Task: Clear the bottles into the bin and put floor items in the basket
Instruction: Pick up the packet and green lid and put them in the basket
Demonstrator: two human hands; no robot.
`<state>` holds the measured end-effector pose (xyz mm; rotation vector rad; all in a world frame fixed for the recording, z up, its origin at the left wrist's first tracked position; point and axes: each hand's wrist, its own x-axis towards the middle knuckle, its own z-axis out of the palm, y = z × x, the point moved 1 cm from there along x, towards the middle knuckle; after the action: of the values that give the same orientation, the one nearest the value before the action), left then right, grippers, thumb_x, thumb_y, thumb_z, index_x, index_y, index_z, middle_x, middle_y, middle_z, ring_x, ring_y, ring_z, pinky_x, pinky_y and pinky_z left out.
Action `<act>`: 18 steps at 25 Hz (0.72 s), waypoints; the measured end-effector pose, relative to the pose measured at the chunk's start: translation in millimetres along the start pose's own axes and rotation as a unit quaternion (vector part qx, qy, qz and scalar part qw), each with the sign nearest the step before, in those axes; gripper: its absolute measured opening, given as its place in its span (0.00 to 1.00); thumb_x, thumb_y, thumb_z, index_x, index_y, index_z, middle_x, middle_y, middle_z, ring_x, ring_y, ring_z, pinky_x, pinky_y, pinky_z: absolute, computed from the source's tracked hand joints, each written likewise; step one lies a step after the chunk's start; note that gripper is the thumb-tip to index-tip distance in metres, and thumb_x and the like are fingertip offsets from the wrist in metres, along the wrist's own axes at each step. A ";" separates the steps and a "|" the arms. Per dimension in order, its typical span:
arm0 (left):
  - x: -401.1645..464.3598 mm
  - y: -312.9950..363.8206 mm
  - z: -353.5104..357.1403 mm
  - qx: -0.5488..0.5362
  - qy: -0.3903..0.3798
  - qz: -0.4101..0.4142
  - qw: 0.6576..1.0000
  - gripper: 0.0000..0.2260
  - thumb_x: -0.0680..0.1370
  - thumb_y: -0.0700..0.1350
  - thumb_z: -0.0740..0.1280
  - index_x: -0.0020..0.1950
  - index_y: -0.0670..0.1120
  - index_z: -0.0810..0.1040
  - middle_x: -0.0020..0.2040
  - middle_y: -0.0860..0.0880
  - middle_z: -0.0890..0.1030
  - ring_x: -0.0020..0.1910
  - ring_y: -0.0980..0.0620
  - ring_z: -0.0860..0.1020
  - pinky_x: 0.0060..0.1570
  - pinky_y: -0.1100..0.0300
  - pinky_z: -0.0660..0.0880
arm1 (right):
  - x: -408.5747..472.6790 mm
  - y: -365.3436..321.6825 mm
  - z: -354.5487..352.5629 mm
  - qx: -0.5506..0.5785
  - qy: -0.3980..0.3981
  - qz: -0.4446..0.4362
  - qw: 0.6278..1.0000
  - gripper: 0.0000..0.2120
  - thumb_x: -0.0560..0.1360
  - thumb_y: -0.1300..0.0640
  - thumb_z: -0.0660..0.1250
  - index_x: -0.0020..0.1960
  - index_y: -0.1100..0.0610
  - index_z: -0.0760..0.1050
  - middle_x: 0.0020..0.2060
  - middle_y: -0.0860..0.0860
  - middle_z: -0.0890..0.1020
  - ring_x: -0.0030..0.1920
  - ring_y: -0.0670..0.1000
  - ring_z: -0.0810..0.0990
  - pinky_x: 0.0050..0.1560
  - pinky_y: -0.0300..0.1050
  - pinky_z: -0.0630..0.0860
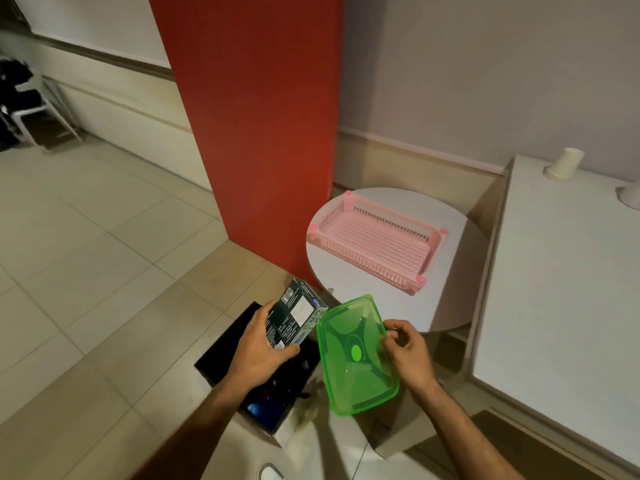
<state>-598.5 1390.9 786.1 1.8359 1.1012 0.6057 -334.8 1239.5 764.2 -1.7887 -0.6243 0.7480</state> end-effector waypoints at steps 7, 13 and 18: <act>103.3 -22.4 -41.4 0.005 -0.033 0.015 0.999 0.41 0.65 0.46 0.80 0.74 0.55 0.65 0.64 0.54 0.76 0.64 0.55 0.75 0.62 0.50 0.77 | 94.5 -36.8 52.7 0.053 0.058 0.045 0.996 0.12 0.78 0.66 0.66 0.59 0.55 0.76 0.47 0.55 0.81 0.33 0.45 0.85 0.34 0.42 0.82; 178.2 -28.7 -54.3 0.047 -0.040 0.037 0.997 0.30 0.66 0.50 0.77 0.64 0.58 0.69 0.56 0.60 0.79 0.56 0.58 0.80 0.46 0.66 0.81 | 188.1 -53.0 74.5 0.133 0.086 0.062 0.985 0.14 0.77 0.70 0.66 0.61 0.59 0.76 0.47 0.57 0.82 0.36 0.48 0.85 0.36 0.42 0.82; 242.7 -24.5 -52.8 0.046 -0.019 0.020 0.999 0.22 0.68 0.55 0.76 0.56 0.64 0.70 0.49 0.58 0.79 0.47 0.57 0.80 0.40 0.65 0.81 | 280.1 -52.4 86.6 0.181 0.103 0.103 0.973 0.13 0.79 0.71 0.63 0.57 0.60 0.80 0.43 0.54 0.83 0.34 0.47 0.85 0.43 0.47 0.83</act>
<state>-530.9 1631.1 782.9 1.9442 1.0841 0.5492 -215.0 1510.9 737.6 -1.5768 -0.1513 0.7498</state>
